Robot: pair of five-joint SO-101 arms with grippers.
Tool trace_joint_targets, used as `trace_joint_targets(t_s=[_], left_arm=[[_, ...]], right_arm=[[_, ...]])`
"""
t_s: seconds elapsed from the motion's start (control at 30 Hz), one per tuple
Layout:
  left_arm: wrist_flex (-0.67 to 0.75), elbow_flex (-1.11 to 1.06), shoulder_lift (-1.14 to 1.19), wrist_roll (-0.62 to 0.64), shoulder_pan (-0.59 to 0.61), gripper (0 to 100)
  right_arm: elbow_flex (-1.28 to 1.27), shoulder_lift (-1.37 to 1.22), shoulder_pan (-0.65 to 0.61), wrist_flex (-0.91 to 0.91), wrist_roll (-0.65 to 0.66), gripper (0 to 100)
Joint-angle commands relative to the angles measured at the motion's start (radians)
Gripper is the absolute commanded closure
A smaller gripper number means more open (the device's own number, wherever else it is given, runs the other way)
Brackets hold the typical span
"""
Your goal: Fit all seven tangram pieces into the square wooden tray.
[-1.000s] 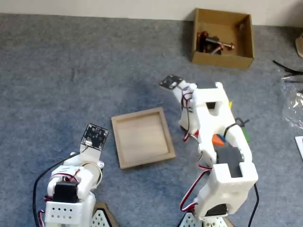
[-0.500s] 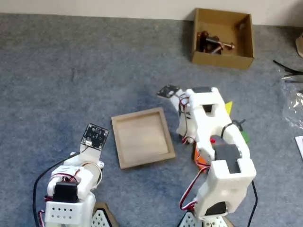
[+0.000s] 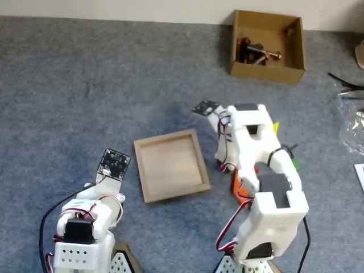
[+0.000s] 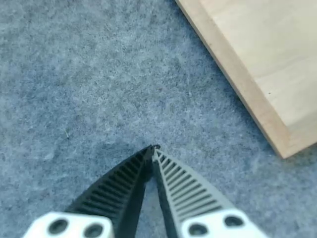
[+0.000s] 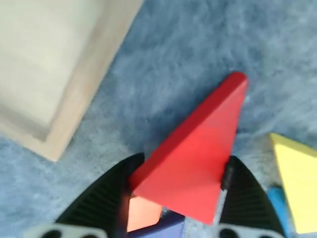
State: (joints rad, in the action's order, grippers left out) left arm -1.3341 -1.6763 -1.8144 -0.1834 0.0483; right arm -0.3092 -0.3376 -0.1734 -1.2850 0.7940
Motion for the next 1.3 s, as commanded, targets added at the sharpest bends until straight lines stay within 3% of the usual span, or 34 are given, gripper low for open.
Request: trace_joint_targets(t_s=[0.0,0.13,0.33,0.97,1.27], left_arm=[[-0.005,-0.019,-0.007,0.005,0.012,99],[-0.005,-0.019,-0.007,0.005,0.012,99],[-0.005,-0.019,-0.007,0.005,0.012,99],[-0.005,-0.019,-0.007,0.005,0.012,99],[-0.005,-0.019,-0.007,0.005,0.012,99]], right_arm=[[0.042,-0.021,0.030,-0.114,-0.084,84.0],[0.110,-0.025,0.030,-0.139,-0.109,85.1],[0.124,-0.025,0.030,-0.120,-0.110,99.2],[0.156,-0.018,0.030,-0.179,-0.114,99.3],[0.469,-0.019,0.027,-0.357,-0.288,99.3]])
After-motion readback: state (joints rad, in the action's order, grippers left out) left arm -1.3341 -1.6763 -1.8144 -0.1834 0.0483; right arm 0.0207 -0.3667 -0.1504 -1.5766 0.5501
